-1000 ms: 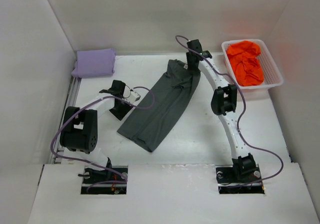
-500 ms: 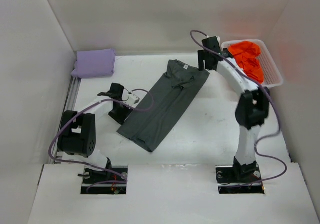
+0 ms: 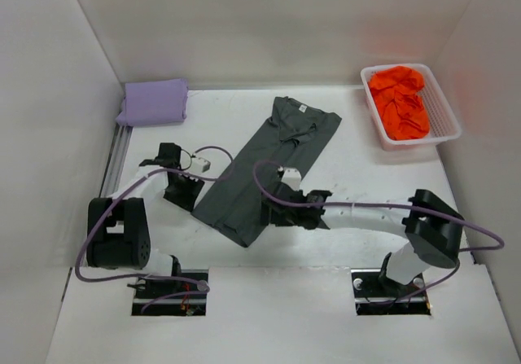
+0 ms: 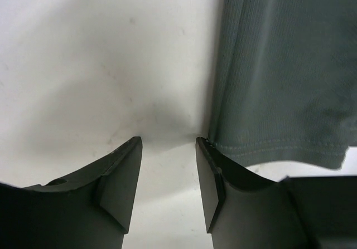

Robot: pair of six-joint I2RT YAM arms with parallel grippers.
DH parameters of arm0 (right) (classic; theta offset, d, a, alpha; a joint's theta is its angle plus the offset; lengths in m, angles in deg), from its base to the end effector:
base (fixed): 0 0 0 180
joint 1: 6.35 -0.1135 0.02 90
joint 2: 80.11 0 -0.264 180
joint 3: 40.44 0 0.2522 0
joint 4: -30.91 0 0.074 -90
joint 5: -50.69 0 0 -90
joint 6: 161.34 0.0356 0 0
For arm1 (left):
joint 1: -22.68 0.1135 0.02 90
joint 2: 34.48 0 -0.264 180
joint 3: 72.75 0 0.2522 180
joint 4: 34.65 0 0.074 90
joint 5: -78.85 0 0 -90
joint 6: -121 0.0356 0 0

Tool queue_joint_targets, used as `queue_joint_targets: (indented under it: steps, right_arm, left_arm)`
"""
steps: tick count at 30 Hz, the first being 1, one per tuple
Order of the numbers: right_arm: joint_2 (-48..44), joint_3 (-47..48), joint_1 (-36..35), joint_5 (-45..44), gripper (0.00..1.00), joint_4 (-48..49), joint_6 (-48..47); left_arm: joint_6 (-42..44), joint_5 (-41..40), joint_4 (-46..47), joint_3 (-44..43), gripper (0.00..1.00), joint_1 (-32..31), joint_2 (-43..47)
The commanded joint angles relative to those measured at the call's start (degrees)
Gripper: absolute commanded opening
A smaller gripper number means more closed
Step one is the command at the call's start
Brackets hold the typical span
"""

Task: Fold and stack the t-shirts
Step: Rotate the tshirt 60 degrees

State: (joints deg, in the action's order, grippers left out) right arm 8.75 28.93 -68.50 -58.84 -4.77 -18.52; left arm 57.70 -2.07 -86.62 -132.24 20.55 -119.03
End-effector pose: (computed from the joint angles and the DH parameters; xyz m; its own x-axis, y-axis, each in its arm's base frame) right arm 0.1572 0.2720 0.2050 -0.8246 0.0467 -0.5638 -0.1442 0.9463 0.2892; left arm 0.2475 -0.0148 0.1631 -0.8376 0.4751 -0.2696 0.5020 0.8641 -0.0365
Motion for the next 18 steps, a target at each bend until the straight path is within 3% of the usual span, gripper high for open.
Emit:
queue_joint_targets:
  steps: [1, 10, 18]
  right_arm:
    - [1.13, 1.86, -3.62, 1.51, 0.76, 9.60, 15.02]
    - [10.62, 2.83, -7.15, 6.51, 0.72, 14.00, 24.78]
    - [13.09, -1.56, -6.19, 10.21, 0.58, 17.16, 31.11]
  left_arm:
    - [-1.03, 5.41, -1.16, 1.09, 0.44, 1.91, 4.83]
    - [-1.30, 7.35, -0.89, 1.53, 0.46, 5.60, 7.56]
    - [-1.21, 8.14, -0.81, 1.88, 0.47, 7.01, 9.23]
